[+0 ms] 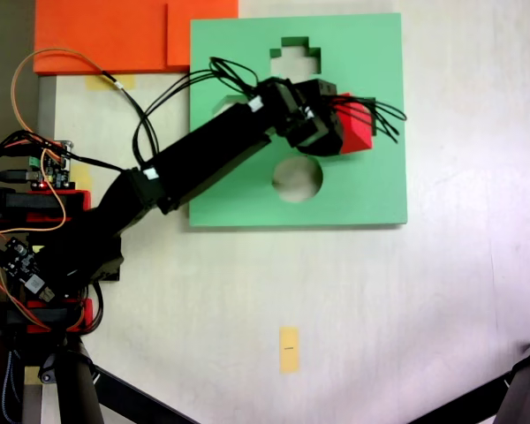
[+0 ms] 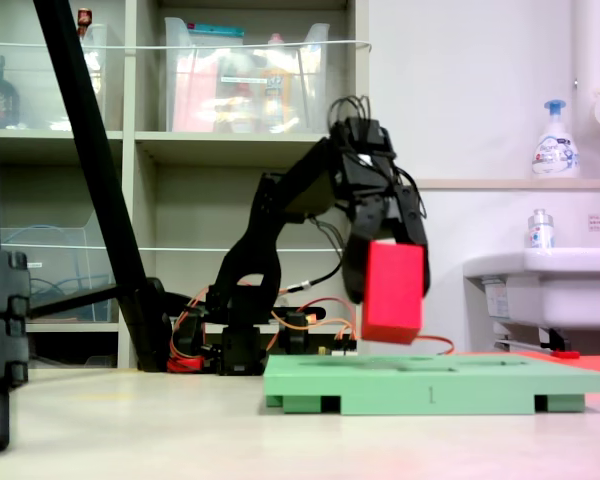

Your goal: Put the square block into the corresponding hole

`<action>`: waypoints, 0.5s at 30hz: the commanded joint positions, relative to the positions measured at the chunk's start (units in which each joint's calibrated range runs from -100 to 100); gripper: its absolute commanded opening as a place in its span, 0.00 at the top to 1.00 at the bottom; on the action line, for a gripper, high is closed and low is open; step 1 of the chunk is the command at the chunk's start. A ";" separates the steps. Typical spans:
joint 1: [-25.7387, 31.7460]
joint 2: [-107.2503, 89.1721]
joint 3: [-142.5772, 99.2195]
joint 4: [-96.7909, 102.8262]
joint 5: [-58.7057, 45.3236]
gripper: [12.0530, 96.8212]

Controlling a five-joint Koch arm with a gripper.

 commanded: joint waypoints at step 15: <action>1.76 4.77 3.91 10.95 2.93 0.85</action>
